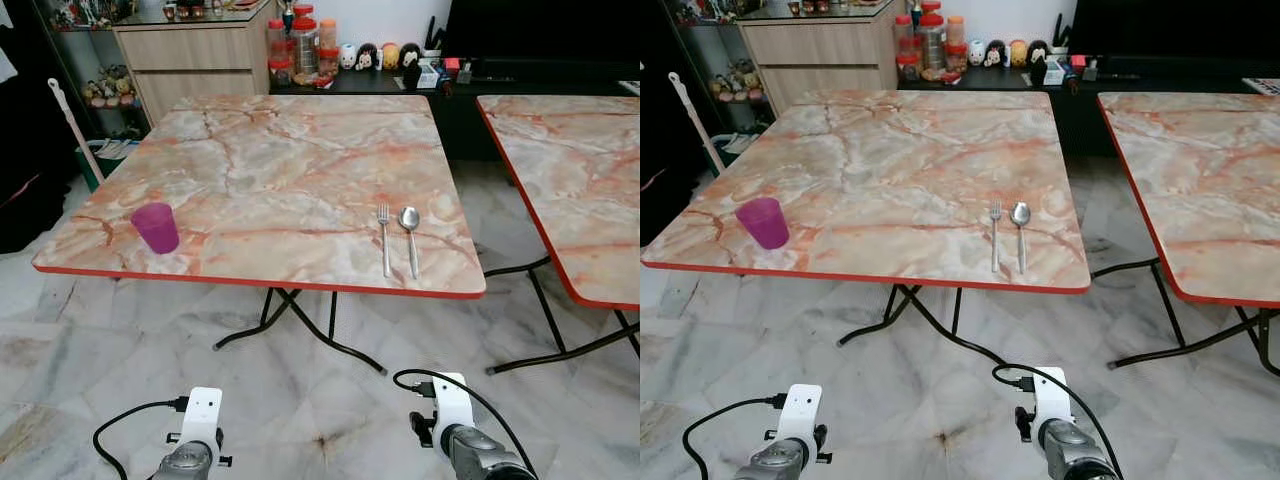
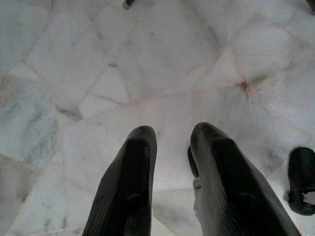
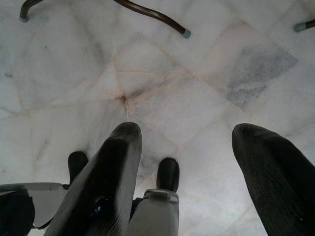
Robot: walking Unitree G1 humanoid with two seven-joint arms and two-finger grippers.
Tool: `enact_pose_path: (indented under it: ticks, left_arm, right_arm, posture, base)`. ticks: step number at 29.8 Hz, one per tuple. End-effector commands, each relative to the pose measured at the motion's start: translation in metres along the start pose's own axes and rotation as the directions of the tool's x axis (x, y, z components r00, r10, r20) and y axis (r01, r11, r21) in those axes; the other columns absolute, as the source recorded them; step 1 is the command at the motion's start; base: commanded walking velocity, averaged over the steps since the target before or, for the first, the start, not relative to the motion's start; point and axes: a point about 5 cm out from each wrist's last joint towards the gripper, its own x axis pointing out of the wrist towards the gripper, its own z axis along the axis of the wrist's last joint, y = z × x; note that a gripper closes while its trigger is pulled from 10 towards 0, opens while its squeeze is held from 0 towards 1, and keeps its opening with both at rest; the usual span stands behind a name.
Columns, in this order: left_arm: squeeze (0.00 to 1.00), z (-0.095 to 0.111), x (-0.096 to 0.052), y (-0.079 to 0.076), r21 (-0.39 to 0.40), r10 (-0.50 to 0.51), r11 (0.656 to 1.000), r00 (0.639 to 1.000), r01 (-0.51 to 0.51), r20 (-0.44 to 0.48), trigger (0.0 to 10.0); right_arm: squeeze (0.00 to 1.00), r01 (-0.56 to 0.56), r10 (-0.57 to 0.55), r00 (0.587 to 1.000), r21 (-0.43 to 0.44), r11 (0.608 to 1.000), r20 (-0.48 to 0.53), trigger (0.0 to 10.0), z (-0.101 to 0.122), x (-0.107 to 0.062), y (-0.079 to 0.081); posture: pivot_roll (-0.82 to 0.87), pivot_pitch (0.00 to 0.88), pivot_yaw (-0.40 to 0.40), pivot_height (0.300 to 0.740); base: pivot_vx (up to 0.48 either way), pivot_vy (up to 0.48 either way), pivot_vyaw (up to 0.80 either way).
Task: Setting the table
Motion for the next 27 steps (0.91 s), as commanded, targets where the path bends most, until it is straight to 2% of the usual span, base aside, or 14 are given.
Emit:
enact_pose_path:
  ticks: [1, 21, 22, 27]
  left_arm:
    - [0.00, -0.0033, -0.0004, 0.0020, 0.019, 0.008, 1.000, 1.000, -0.008, -0.012, 10.0]
    - [0.00, -0.0033, -0.0004, 0.0020, 0.019, 0.008, 1.000, 1.000, -0.008, -0.012, 10.0]
    - [0.00, -0.0014, -0.0001, 0.0050, 0.019, 0.012, 1.000, 1.000, -0.012, -0.007, 10.0]
    - [0.00, 0.0026, 0.0006, 0.0071, 0.024, 0.015, 1.000, 1.000, -0.015, 0.002, 10.0]
  right_arm:
    - [0.00, 0.000, 0.000, 1.000, -0.006, 1.000, -0.003, 10.0, 0.0013, 0.0001, 0.0009]
    - [0.00, 0.000, 0.000, 1.000, -0.006, 1.000, -0.003, 10.0, 0.0013, 0.0001, 0.0009]
    - [0.00, -0.003, 0.003, 1.000, -0.001, 1.000, 0.002, 10.0, 0.0029, 0.0002, 0.0010]
    - [0.00, 0.002, -0.003, 1.000, 0.029, 1.000, 0.014, 10.0, 0.0048, 0.0002, 0.0009]
  posture:
    - [-0.07, 0.028, 0.019, 0.740]
    - [-0.07, 0.028, 0.019, 0.740]
    - [-0.06, 0.051, 0.019, 0.740]
    - [-0.06, 0.051, 0.019, 0.740]
  base:
    - [0.000, 0.000, 0.00]
    - [0.000, 0.000, 0.00]
    - [0.000, 0.000, 0.00]
    - [0.000, 0.000, 0.00]
